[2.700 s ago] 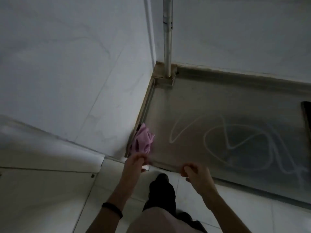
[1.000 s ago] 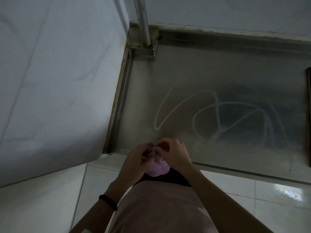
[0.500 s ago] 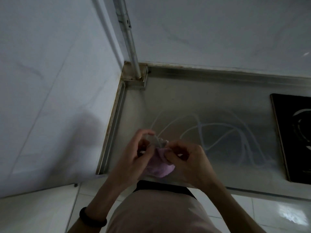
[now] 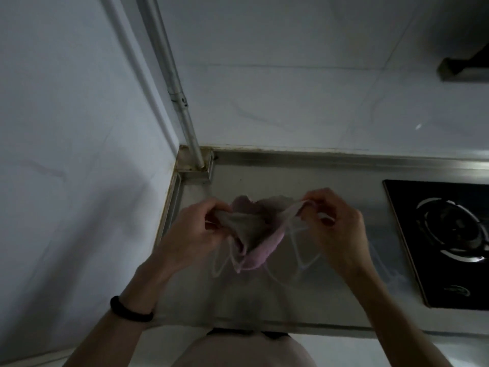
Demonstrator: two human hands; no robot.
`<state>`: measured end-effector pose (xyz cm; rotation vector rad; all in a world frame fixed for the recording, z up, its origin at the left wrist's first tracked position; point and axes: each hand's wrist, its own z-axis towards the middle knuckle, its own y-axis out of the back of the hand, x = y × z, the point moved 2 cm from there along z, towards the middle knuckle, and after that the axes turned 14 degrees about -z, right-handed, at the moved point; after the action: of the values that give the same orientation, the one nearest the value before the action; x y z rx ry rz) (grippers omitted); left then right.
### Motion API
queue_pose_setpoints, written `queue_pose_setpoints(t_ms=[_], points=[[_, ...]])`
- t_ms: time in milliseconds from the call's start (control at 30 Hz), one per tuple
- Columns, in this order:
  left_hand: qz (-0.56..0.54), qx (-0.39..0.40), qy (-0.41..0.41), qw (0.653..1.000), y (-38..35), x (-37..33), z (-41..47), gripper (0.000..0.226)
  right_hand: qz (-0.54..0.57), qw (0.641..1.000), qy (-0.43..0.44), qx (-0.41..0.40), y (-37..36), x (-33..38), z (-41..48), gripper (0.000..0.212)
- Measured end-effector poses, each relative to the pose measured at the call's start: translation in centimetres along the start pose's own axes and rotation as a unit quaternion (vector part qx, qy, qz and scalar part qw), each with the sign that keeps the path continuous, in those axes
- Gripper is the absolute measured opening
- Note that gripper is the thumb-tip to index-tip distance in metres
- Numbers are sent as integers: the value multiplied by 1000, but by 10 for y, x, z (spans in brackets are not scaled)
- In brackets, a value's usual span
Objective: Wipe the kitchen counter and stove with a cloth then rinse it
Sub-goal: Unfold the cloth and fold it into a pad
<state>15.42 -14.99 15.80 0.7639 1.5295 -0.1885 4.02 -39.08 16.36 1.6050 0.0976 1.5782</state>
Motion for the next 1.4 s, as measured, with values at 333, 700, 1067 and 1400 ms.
queue_pose_setpoints(t_ms=[333, 700, 1067, 1400], points=[[40, -179, -137, 973, 67, -46, 38, 19, 3, 990, 40, -133, 84, 15, 61, 26], [-51, -130, -162, 977, 75, -85, 52, 15, 66, 978, 147, -132, 107, 59, 82, 22], [-97, -46, -234, 966, 58, -133, 64, 16, -12, 984, 161, -71, 88, 87, 92, 24], [-166, -71, -220, 959, 65, -159, 74, 14, 8, 993, -68, -94, 68, 30, 105, 9]])
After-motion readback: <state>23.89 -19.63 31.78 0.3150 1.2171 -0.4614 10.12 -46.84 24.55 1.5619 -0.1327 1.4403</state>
